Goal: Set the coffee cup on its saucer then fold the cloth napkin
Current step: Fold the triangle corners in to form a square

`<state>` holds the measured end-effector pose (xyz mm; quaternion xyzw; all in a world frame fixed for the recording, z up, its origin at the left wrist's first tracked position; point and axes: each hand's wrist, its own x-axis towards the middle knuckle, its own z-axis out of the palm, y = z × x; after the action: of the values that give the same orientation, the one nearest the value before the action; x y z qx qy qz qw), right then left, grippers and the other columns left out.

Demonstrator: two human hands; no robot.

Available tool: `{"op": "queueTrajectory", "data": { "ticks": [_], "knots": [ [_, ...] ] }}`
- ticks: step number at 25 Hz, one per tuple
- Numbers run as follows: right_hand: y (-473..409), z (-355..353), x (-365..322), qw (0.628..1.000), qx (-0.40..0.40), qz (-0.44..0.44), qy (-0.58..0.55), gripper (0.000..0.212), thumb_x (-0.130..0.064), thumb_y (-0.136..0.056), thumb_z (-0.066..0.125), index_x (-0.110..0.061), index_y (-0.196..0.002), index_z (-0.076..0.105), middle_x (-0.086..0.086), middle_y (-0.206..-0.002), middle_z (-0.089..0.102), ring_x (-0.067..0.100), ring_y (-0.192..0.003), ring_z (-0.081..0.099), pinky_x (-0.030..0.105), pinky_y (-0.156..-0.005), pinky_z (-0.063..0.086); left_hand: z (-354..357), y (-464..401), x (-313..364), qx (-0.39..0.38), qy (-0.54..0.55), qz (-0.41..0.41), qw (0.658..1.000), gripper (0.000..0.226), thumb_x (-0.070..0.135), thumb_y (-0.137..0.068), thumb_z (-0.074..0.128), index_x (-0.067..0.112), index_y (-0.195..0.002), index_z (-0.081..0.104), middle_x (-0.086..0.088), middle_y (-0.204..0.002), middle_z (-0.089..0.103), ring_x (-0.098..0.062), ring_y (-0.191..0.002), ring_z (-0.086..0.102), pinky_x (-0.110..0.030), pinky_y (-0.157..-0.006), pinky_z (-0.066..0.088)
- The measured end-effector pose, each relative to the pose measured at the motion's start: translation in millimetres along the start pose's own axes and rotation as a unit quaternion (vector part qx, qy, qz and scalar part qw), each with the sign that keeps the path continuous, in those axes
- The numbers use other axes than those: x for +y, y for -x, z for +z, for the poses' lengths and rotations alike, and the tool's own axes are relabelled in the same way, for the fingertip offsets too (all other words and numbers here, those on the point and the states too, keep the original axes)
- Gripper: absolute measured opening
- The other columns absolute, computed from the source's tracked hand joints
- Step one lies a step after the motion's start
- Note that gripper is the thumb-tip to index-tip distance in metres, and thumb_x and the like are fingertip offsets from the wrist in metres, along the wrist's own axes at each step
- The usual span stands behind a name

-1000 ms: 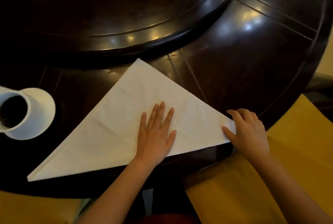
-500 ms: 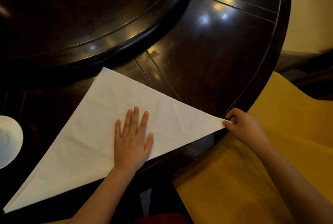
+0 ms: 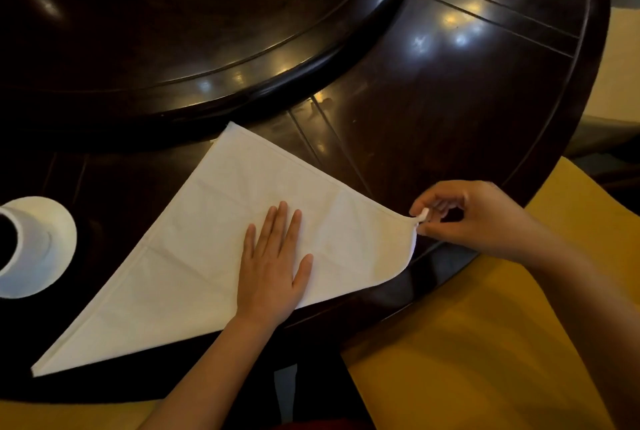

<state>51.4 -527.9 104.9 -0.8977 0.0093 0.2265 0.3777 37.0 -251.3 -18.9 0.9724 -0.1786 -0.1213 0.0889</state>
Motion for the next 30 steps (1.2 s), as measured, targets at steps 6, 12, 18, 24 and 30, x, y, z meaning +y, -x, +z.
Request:
{"op": "queueTrajectory", "data": {
  "ticks": [6, 12, 18, 24, 30],
  "knots": [
    [-81, 7, -61, 0.993, -0.003, -0.119, -0.022, 0.004, -0.017, -0.082, 0.064, -0.019, -0.085, 0.066, -0.008, -0.087, 0.064, 0.002, -0.083, 0.061, 0.008, -0.072, 0.046, 3, 9, -6, 0.128, 0.18, -0.026, 0.975, 0.063, 0.053, -0.096, 0.011, 0.02, -0.149, 0.002, -0.007, -0.154, 0.01, -0.026, -0.142, 0.014, -0.047, -0.114, 0.013],
    [-173, 66, -90, 0.994, 0.006, -0.111, -0.005, 0.007, -0.018, -0.085, 0.064, -0.014, -0.091, 0.064, 0.001, -0.089, 0.066, 0.011, -0.083, 0.061, 0.015, -0.072, 0.047, 8, 10, -10, 0.176, 0.222, -0.038, 0.958, 0.062, 0.049, -0.097, 0.012, 0.017, -0.149, 0.001, 0.0, -0.156, 0.002, -0.02, -0.144, 0.008, -0.038, -0.116, 0.007],
    [-219, 107, -95, 0.995, 0.041, -0.09, 0.007, 0.017, -0.017, -0.086, 0.063, -0.011, -0.102, 0.064, 0.003, -0.095, 0.065, 0.012, -0.086, 0.06, 0.022, -0.078, 0.048, 5, 10, -11, 0.13, 0.178, -0.041, 0.975, 0.062, 0.05, -0.097, 0.008, 0.015, -0.148, 0.008, -0.006, -0.154, 0.012, -0.024, -0.143, 0.013, -0.053, -0.112, 0.01],
    [-230, 120, -100, 0.992, 0.065, -0.107, 0.01, 0.016, -0.021, -0.088, 0.061, -0.013, -0.101, 0.066, 0.001, -0.093, 0.066, 0.016, -0.088, 0.061, 0.047, -0.095, 0.046, 4, 2, -8, 0.082, 0.035, -0.058, 0.994, 0.065, 0.05, -0.09, 0.03, 0.011, -0.142, 0.026, -0.01, -0.148, 0.033, -0.026, -0.135, 0.027, -0.054, -0.104, 0.023],
    [-215, 127, -96, 0.972, 0.154, -0.172, 0.051, 0.028, -0.019, -0.087, 0.061, -0.011, -0.114, 0.061, 0.008, -0.109, 0.065, 0.022, -0.099, 0.06, 0.043, -0.096, 0.045, 5, 0, -5, 0.042, -0.001, -0.056, 0.998, 0.069, 0.048, -0.087, 0.038, 0.009, -0.142, 0.026, -0.01, -0.149, 0.034, -0.025, -0.137, 0.024, -0.052, -0.107, 0.021]
  ]
}}
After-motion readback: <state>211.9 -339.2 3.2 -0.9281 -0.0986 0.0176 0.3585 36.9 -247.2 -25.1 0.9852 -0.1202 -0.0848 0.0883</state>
